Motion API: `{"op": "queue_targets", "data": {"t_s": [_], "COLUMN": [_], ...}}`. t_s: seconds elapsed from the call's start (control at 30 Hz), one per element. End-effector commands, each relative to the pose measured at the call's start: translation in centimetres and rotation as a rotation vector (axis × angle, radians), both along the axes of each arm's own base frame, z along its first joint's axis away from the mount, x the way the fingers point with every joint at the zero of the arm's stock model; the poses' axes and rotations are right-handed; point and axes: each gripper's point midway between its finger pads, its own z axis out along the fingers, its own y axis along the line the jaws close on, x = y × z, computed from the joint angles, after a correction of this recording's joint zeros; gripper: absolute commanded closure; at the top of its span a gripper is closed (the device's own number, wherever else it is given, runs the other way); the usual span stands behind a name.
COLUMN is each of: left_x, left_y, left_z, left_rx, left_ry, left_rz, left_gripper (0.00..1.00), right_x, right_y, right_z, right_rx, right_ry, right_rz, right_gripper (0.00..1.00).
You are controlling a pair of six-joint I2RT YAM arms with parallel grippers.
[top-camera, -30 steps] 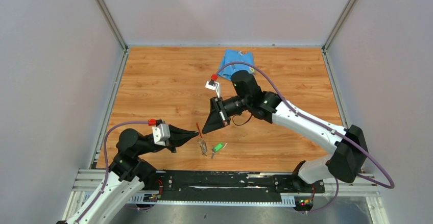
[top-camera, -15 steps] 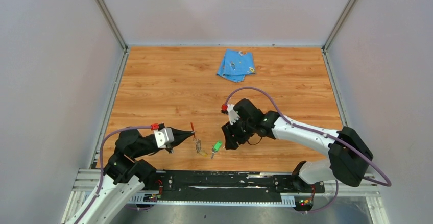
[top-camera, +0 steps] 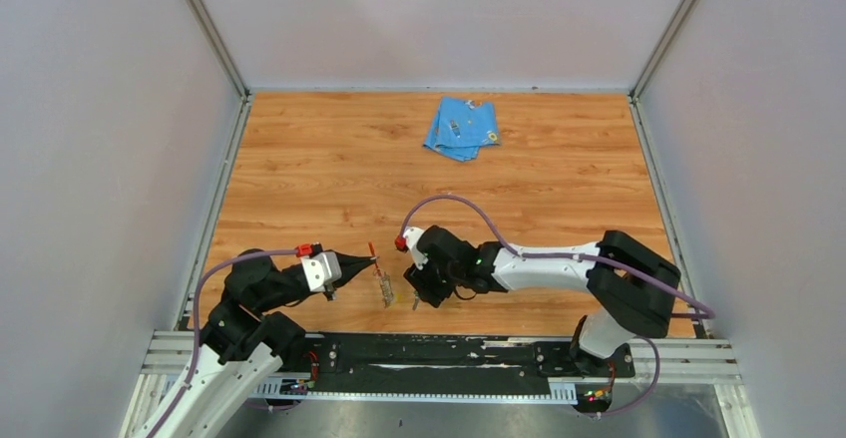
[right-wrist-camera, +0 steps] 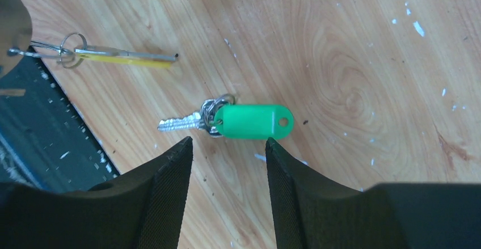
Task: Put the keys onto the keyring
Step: Pick up the key from the center of the board.
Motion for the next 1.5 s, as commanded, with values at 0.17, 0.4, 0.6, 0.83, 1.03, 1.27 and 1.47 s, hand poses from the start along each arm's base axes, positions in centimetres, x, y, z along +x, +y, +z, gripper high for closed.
{"op": "queue_targets", "data": {"t_s": [0.17, 0.4, 0.6, 0.83, 1.03, 1.27, 1.47], "left_x": [-0.2, -0.3, -0.3, -0.4, -0.6, -1.4, -1.9], "left_y": [0.2, 0.2, 0.2, 0.2, 0.1, -0.1, -0.3], "left_z": [1.3, 1.3, 1.4, 1.4, 1.4, 1.5, 1.5], "left_rx": [-0.027, -0.029, -0.03, -0.032, -0.032, -0.044, -0.051], "left_ry": [-0.042, -0.044, -0.045, -0.044, -0.042, -0.063, -0.059], "left_rz": [0.008, 0.001, 0.0, -0.001, -0.013, -0.055, -0.084], "left_gripper": [1.0, 1.0, 1.0, 1.0, 1.0, 1.0, 1.0], "right_x": [2.0, 2.0, 2.0, 2.3, 2.1, 1.9, 1.8], "right_y": [1.8, 1.8, 1.8, 1.9, 1.8, 2.4, 3.0], "right_z": [0.0, -0.5, -0.4, 0.2, 0.5, 0.6, 1.0], "right_rx": [0.002, -0.013, -0.015, -0.003, -0.014, 0.01, 0.085], "right_ry": [-0.12, -0.105, -0.099, -0.113, -0.115, -0.089, -0.038], "right_rz": [-0.07, -0.095, -0.1, -0.109, -0.08, 0.003, 0.066], "right_gripper": [0.48, 0.49, 0.74, 0.92, 0.75, 0.66, 0.65]}}
